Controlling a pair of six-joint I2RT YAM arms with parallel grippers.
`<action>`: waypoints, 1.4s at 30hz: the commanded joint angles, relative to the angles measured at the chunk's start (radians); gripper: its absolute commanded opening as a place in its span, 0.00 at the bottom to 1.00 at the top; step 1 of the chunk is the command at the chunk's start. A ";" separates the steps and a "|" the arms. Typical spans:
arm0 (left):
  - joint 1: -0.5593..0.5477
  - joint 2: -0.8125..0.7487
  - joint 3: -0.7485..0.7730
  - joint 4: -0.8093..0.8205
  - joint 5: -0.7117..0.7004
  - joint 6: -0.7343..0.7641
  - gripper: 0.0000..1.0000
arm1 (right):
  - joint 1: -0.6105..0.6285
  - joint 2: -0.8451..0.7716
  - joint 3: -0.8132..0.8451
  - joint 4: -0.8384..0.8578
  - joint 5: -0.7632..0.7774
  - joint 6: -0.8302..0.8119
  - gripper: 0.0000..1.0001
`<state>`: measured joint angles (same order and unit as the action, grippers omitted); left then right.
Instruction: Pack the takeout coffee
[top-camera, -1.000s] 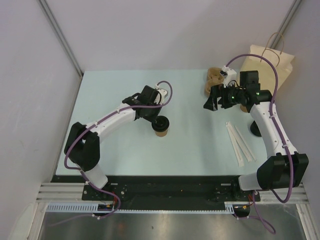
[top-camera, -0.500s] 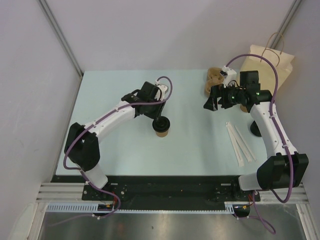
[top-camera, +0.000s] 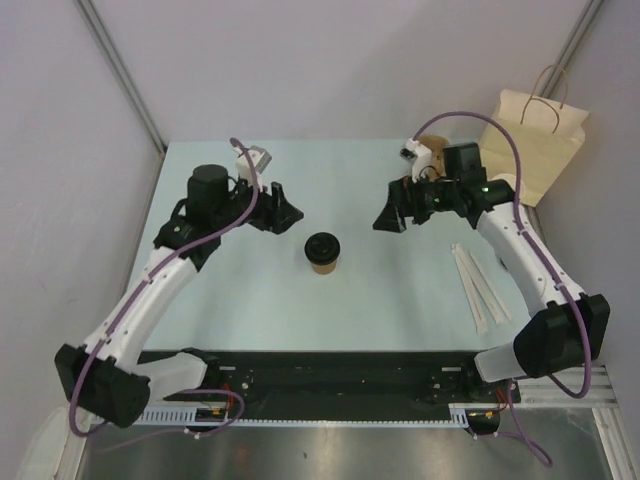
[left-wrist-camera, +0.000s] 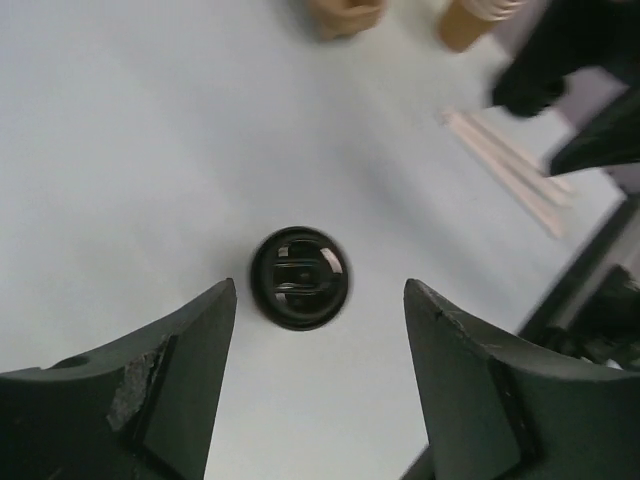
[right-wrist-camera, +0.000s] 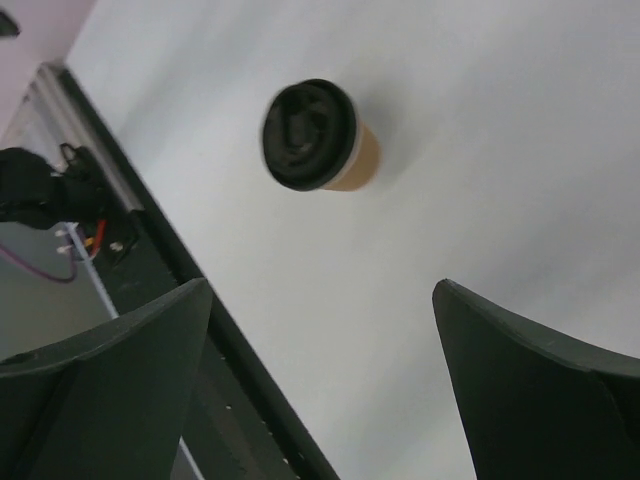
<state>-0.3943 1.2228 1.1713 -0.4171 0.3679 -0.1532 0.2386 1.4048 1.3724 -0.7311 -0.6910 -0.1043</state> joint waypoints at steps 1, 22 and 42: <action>0.021 -0.068 -0.120 0.198 0.355 -0.094 0.73 | 0.082 0.081 0.004 0.148 -0.126 0.121 0.96; 0.092 0.263 -0.426 0.811 0.605 -0.690 0.18 | 0.225 0.477 0.004 0.584 -0.381 0.684 0.11; 0.124 0.441 -0.415 0.767 0.560 -0.677 0.11 | 0.199 0.658 0.004 0.529 -0.374 0.635 0.00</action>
<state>-0.2871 1.6466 0.7429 0.3714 0.9459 -0.8669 0.4484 2.0289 1.3712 -0.1669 -1.0824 0.5774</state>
